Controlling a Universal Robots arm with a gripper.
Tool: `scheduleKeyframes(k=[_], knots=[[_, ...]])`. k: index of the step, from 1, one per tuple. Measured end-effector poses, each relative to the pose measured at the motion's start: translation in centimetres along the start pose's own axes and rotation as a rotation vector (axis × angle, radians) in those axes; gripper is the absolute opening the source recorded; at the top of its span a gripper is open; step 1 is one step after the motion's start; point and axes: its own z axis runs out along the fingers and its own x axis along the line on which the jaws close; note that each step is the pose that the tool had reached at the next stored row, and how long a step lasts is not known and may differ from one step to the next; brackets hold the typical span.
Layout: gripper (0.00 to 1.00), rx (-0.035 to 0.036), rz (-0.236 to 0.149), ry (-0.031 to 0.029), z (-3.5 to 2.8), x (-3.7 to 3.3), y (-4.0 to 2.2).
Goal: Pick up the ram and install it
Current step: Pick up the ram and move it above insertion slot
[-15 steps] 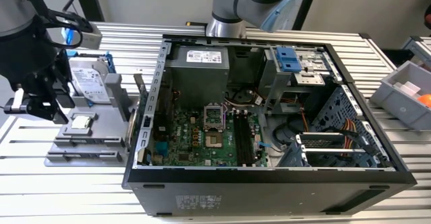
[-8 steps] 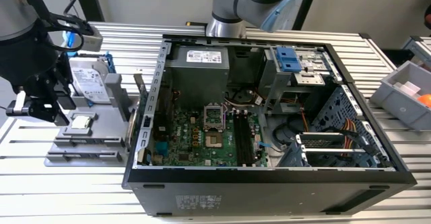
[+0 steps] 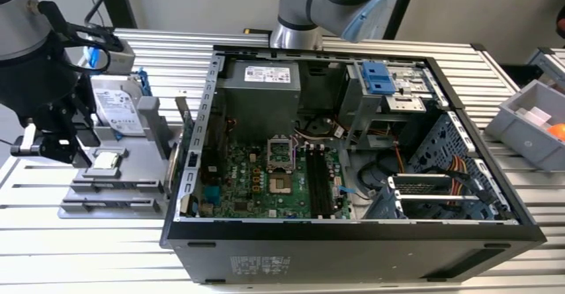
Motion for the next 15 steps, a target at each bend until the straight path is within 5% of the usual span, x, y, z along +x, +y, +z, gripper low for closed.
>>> scheduleKeyframes(k=[15], knots=[[1.00,-0.0005,0.000,0.0028,1.43,0.01,0.00]])
